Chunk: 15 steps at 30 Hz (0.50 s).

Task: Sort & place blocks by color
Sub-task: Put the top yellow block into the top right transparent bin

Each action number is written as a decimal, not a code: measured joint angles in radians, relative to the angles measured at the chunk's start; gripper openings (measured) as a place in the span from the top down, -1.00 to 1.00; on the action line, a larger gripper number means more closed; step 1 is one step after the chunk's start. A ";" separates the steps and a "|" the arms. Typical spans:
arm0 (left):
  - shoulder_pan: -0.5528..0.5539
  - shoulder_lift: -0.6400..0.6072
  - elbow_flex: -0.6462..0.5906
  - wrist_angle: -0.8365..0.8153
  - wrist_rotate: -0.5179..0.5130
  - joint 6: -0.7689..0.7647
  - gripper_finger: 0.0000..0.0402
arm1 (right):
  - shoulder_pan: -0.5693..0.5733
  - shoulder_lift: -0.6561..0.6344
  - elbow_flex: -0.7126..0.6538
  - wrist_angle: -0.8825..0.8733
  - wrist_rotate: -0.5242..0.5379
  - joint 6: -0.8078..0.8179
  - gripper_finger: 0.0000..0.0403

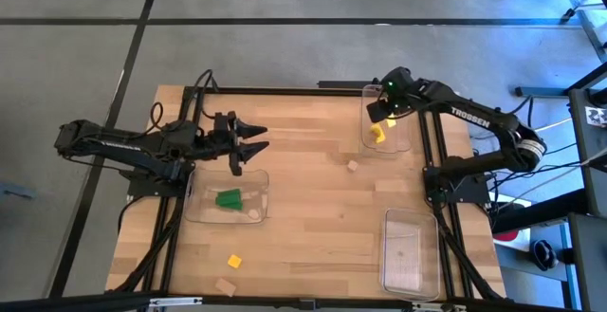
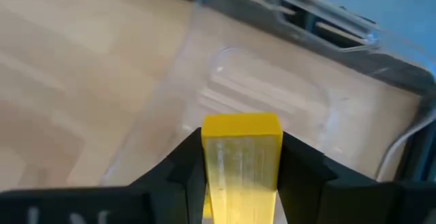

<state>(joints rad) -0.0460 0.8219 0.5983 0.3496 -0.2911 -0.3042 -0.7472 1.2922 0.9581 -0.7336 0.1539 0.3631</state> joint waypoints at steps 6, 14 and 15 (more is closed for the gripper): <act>0.000 0.000 0.000 0.000 -0.015 0.000 -0.11 | -0.052 0.005 -0.052 0.053 0.028 0.002 0.34; 0.000 0.000 0.000 0.000 -0.015 0.000 -0.11 | -0.068 0.074 -0.085 0.121 0.046 0.047 0.34; 0.000 0.000 0.000 0.000 -0.015 0.000 -0.11 | -0.068 0.081 -0.089 0.137 0.062 0.056 0.34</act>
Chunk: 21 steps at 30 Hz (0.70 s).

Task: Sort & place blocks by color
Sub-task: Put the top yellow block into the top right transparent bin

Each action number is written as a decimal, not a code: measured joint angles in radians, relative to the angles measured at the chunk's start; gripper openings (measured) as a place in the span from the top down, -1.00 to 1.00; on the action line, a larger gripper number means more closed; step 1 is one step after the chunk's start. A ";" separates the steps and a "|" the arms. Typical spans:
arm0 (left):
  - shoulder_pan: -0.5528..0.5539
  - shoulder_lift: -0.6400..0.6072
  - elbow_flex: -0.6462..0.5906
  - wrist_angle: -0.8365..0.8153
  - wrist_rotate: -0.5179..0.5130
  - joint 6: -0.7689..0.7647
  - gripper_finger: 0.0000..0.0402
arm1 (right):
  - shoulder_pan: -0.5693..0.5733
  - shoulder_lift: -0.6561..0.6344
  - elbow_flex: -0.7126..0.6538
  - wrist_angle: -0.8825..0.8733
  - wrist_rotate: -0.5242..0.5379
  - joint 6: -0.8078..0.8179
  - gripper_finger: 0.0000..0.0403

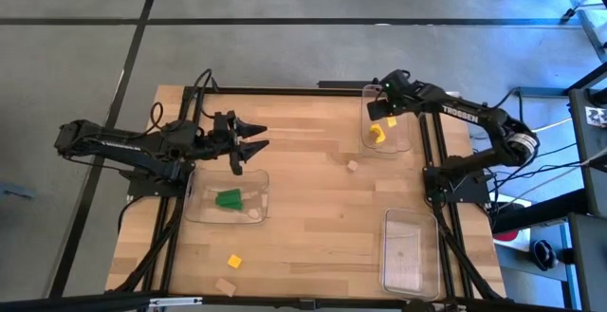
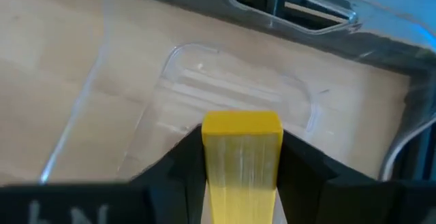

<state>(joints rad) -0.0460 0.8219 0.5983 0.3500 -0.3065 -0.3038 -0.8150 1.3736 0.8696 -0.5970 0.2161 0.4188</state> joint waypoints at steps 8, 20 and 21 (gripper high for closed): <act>0.000 0.000 0.000 0.002 0.000 0.000 -0.11 | 0.000 0.056 -0.034 0.042 0.063 0.046 0.34; 0.000 0.000 0.000 0.003 0.000 0.000 -0.11 | 0.000 0.125 -0.059 0.086 0.075 0.052 0.34; 0.000 0.000 0.000 0.003 -0.001 0.000 -0.11 | 0.000 0.129 -0.059 0.085 0.074 0.052 0.34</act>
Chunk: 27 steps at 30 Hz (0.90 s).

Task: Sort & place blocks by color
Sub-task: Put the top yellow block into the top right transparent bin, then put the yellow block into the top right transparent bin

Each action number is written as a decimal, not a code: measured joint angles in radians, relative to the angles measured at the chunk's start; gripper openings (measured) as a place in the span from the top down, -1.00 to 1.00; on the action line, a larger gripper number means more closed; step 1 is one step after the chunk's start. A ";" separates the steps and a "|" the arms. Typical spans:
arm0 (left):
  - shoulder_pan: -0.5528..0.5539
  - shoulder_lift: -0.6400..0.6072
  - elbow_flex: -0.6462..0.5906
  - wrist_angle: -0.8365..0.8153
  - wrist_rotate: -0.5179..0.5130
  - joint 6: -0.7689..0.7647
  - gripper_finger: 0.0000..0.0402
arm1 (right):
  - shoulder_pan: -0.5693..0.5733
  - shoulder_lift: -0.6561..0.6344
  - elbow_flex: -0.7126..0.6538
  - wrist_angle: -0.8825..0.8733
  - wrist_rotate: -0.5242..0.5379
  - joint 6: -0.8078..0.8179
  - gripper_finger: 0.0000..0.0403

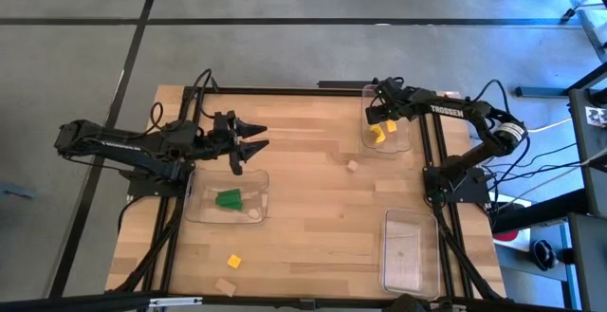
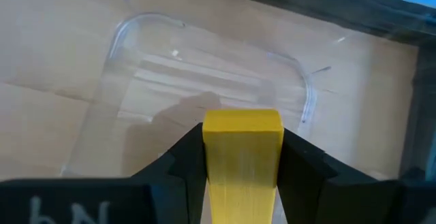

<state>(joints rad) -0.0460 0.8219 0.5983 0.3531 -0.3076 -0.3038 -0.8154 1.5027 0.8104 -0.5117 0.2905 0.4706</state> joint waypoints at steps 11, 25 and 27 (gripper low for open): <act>0.000 0.000 0.000 0.000 -0.017 0.000 -0.11 | -0.001 0.047 0.000 0.000 -0.012 -0.005 0.33; 0.000 0.000 0.000 0.000 -0.024 0.000 -0.11 | -0.013 -0.002 0.001 -0.012 -0.083 -0.047 -0.37; 0.000 0.000 0.000 0.000 -0.024 0.000 -0.11 | -0.013 -0.044 0.015 -0.041 -0.083 -0.081 -0.35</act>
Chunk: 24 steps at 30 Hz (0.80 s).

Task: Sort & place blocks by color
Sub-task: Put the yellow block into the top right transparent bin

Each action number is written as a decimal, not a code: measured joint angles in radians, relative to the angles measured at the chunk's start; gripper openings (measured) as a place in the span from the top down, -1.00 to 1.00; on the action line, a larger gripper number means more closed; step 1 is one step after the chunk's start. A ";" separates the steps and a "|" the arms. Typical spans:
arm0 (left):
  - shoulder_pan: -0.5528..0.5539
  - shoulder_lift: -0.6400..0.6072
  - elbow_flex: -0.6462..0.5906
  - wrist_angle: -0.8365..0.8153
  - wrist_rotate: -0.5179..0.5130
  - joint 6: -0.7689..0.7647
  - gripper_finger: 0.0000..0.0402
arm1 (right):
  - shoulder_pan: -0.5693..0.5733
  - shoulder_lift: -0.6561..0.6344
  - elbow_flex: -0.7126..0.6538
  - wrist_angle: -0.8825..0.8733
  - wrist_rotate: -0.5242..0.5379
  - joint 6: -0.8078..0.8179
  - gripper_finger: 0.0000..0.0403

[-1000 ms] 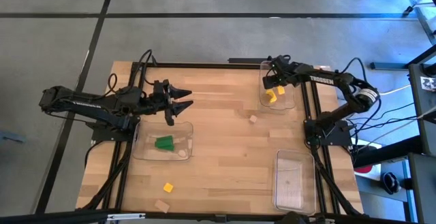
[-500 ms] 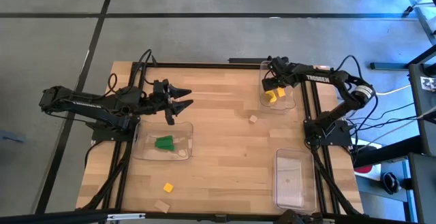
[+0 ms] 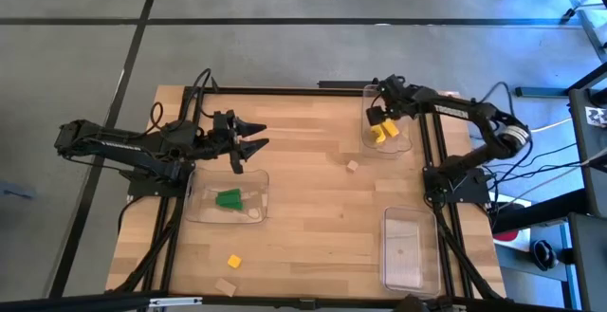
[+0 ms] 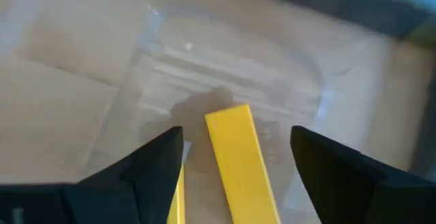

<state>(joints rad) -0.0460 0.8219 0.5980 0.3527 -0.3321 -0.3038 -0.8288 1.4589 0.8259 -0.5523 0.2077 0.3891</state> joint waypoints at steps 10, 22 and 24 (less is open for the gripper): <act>0.000 -0.046 -0.001 -0.002 0.074 0.000 -0.11 | 0.089 -0.368 0.021 0.065 -0.323 -0.044 -0.29; 0.000 -0.105 0.000 -0.027 0.252 0.026 -0.11 | 0.576 -0.546 -0.032 0.677 -0.538 0.156 -0.30; 0.000 -0.105 0.000 -0.026 0.248 0.024 -0.11 | 0.656 -0.539 -0.032 0.700 -0.454 0.098 -0.30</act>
<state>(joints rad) -0.0463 0.7174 0.5976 0.3266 -0.0844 -0.2797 -0.1729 0.9202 0.7937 0.1480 -0.2467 0.4872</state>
